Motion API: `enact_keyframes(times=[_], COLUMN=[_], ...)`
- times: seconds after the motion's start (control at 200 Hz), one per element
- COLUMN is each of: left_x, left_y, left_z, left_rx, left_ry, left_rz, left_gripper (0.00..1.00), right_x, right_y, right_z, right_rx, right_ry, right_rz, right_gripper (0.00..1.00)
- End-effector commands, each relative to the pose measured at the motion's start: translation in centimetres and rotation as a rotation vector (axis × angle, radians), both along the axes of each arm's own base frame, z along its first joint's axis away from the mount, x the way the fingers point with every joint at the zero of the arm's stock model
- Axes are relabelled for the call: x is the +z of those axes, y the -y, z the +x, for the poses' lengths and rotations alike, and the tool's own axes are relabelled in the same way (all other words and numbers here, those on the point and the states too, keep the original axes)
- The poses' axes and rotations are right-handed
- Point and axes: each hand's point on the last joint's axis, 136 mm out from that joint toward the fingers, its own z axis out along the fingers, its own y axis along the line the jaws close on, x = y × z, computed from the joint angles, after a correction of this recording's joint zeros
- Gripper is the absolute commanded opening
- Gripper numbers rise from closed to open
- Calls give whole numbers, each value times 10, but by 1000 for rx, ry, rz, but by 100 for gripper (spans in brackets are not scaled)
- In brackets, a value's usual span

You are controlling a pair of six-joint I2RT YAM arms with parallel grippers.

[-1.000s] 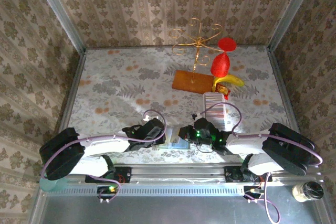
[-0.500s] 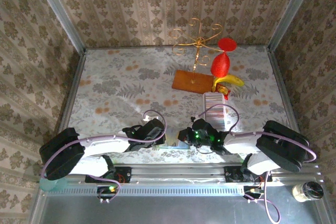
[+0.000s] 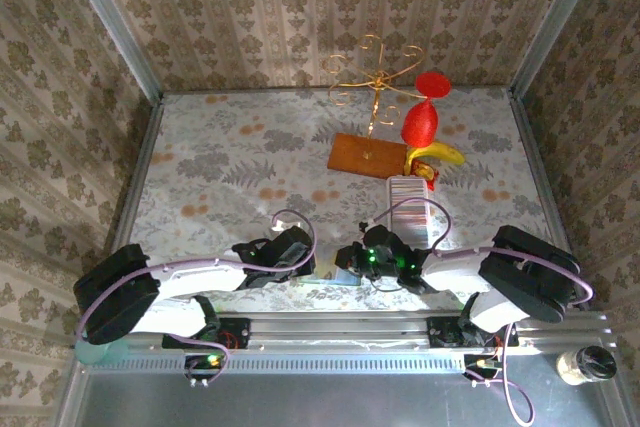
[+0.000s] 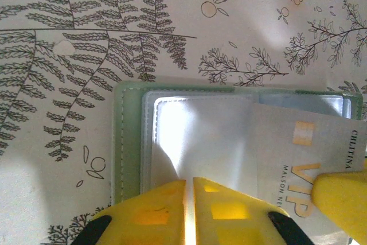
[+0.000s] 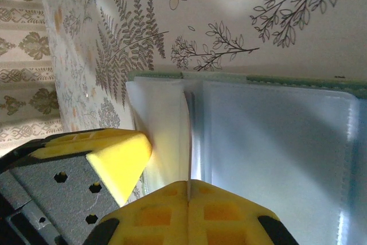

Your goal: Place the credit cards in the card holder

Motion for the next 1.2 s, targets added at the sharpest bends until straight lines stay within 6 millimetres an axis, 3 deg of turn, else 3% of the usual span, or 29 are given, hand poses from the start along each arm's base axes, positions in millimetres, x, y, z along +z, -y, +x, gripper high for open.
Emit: enact_keyframes(times=[0.0, 0.22, 0.46, 0.815, 1.195], left_x=[-8, 4, 11, -7, -15], left_y=[-13, -15, -28, -50, -41], left_z=[-8, -7, -6, -10, -15], left_rx=[4, 4, 30, 77, 46], left_ry=[-18, 7, 34, -1, -36], left_rz=[48, 28, 40, 117, 87], left_gripper=[15, 22, 20, 18, 13], right_x=[-8, -17, -27, -24, -17], right_y=[-3, -3, -1, 2, -18], right_z=[-2, -2, -4, -5, -5], right_rx=[14, 24, 45, 90, 155], right_ry=[-15, -33, -54, -40, -35], right_rz=[-33, -70, -126, -226, -229], right_gripper=[2, 7, 10, 24, 21])
